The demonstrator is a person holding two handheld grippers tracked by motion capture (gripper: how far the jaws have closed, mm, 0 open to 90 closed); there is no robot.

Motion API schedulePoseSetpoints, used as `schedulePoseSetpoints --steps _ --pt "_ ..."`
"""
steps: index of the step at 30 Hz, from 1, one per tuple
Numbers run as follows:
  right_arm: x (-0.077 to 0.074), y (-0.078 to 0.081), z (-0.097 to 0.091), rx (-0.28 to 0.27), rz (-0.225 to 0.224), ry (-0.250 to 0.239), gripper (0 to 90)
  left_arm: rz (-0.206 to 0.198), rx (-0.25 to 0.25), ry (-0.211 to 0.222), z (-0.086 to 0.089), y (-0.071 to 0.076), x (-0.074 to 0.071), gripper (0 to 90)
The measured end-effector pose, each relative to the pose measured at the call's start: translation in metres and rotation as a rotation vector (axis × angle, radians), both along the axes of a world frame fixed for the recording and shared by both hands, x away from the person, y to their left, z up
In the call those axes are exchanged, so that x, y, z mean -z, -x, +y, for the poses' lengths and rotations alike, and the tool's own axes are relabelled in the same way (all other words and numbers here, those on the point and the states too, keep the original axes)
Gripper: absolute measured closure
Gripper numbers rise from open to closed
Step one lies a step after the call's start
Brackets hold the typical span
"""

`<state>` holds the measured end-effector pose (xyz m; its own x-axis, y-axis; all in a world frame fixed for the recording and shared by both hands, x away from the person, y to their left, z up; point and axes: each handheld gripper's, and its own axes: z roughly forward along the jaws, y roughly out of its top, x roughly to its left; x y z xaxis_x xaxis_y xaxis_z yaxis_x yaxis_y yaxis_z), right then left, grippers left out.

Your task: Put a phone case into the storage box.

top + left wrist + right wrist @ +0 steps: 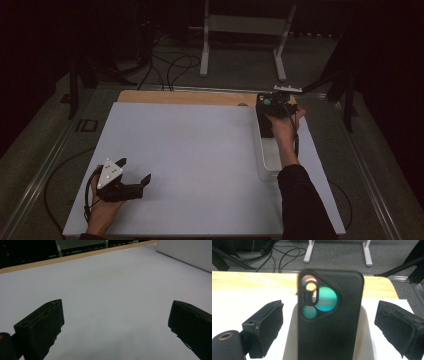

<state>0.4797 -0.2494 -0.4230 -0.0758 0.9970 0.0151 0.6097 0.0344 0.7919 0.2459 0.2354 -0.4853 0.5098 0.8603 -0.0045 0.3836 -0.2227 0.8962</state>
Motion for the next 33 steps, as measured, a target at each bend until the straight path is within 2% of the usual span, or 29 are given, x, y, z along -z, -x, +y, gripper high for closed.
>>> schedulePoseSetpoints --steps 5,8,12,17,20,24,29,33 --pt "-0.002 0.004 0.001 -0.010 -0.006 -0.024 8.2 0.001 -0.002 0.001 0.000 0.000 0.000 0.7" --pt "-0.004 0.009 0.004 -0.028 -0.024 -0.033 8.3 0.001 -0.002 0.002 0.000 0.000 0.000 0.7" --pt "-0.009 0.019 0.010 -0.076 -0.049 -0.061 8.4 0.001 -0.002 0.001 0.000 0.000 0.000 0.7" --pt "-0.010 0.035 0.019 -0.144 -0.056 -0.092 8.4 0.003 -0.004 0.002 0.001 0.000 -0.001 0.7" --pt "-0.011 0.048 0.026 -0.197 -0.068 -0.112 8.4 0.005 -0.005 0.007 0.002 0.000 -0.001 0.7" --pt "-0.013 0.065 0.033 -0.248 -0.077 -0.101 8.4 0.000 -0.006 0.000 0.003 0.001 -0.003 0.7" --pt "-0.012 0.094 0.038 -0.319 -0.075 -0.065 9.4 0.023 0.030 -0.006 0.002 0.000 -0.005 0.7" --pt "-0.010 0.114 0.038 -0.365 -0.087 -0.067 9.4 0.030 0.044 -0.005 0.001 0.000 -0.006 0.6"
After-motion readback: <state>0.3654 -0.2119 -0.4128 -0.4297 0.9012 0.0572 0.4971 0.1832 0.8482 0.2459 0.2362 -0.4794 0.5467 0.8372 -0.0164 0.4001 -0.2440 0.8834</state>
